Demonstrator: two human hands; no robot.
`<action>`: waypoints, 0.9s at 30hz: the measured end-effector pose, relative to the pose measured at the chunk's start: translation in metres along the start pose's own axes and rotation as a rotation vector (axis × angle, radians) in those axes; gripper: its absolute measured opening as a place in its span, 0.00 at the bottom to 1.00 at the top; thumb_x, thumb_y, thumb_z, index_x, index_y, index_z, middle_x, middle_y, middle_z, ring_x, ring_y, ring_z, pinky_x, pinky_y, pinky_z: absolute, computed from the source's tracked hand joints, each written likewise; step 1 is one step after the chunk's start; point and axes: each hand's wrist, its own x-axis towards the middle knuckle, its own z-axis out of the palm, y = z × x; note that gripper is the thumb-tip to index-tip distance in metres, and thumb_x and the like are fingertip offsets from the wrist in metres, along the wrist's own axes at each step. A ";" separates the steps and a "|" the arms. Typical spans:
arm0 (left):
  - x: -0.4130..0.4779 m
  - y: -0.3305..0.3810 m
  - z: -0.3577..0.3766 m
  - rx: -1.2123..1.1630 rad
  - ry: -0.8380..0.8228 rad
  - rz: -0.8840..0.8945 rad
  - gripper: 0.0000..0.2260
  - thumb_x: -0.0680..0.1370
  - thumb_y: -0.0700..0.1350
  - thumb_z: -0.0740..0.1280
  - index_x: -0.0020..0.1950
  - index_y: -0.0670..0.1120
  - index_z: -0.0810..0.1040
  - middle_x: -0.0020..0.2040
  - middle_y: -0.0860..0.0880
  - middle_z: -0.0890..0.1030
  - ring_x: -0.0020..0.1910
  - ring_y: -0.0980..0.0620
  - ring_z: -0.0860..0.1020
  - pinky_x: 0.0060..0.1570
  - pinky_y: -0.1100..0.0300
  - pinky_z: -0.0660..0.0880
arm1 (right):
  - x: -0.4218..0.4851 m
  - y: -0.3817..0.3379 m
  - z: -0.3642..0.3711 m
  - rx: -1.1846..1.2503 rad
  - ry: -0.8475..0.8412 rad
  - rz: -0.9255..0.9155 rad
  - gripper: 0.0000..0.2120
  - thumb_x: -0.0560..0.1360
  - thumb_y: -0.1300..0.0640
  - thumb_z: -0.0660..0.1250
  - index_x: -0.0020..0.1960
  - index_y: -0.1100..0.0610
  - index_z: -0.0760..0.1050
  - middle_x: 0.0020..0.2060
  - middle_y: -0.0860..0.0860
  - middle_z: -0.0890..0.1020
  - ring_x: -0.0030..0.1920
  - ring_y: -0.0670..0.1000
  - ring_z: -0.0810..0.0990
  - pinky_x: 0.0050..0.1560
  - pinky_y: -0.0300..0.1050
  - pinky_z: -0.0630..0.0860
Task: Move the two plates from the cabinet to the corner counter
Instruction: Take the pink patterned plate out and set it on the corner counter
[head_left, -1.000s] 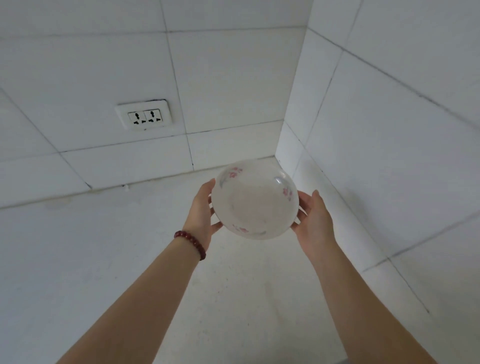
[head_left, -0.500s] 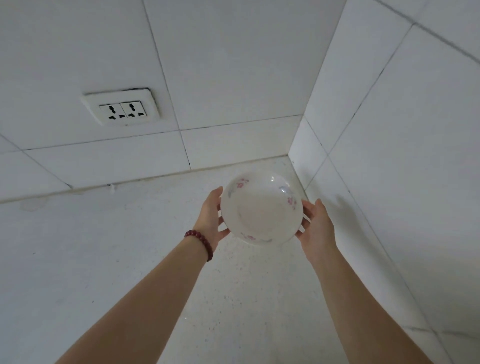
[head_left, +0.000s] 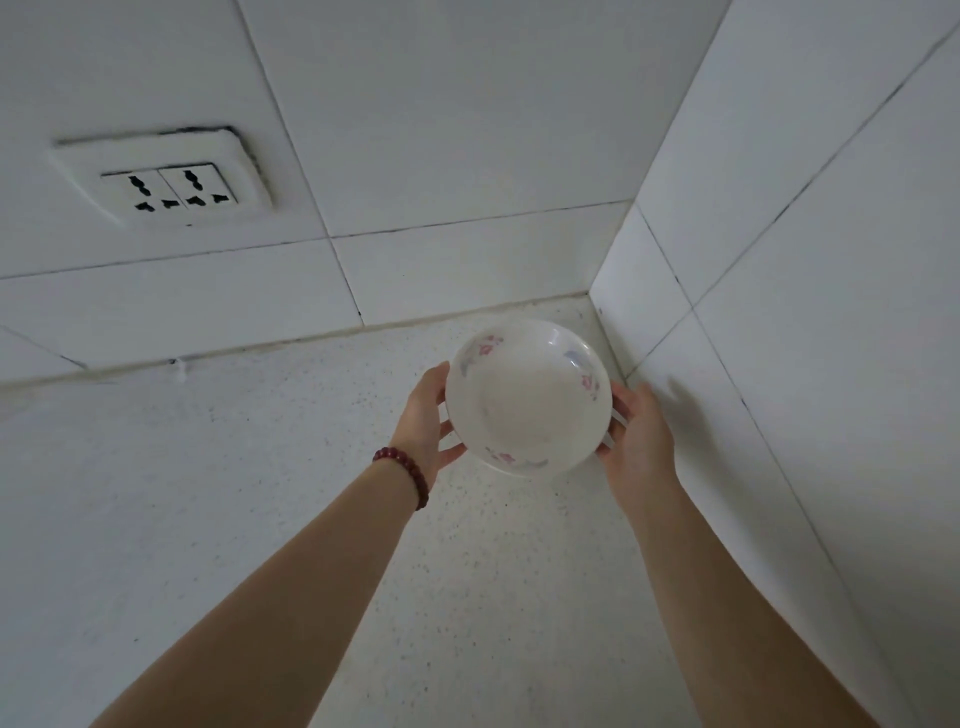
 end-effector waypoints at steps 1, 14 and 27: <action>0.003 0.000 0.000 -0.003 0.000 0.003 0.20 0.75 0.58 0.59 0.63 0.51 0.73 0.61 0.55 0.74 0.60 0.47 0.73 0.45 0.53 0.75 | 0.002 0.000 0.000 -0.005 0.003 0.001 0.18 0.79 0.48 0.52 0.52 0.53 0.79 0.51 0.47 0.82 0.53 0.51 0.80 0.47 0.49 0.76; 0.022 -0.001 0.002 0.007 -0.012 0.021 0.15 0.74 0.57 0.61 0.55 0.52 0.78 0.57 0.56 0.77 0.55 0.50 0.77 0.40 0.55 0.76 | 0.019 -0.001 0.003 0.019 0.024 0.024 0.16 0.79 0.47 0.53 0.50 0.51 0.78 0.53 0.49 0.81 0.55 0.52 0.79 0.54 0.53 0.76; 0.023 0.001 0.002 0.044 -0.015 0.001 0.19 0.74 0.58 0.60 0.60 0.50 0.77 0.59 0.54 0.77 0.56 0.49 0.77 0.44 0.54 0.76 | 0.016 0.001 -0.001 0.045 0.009 0.041 0.20 0.81 0.46 0.49 0.54 0.53 0.77 0.53 0.50 0.80 0.54 0.52 0.79 0.46 0.48 0.77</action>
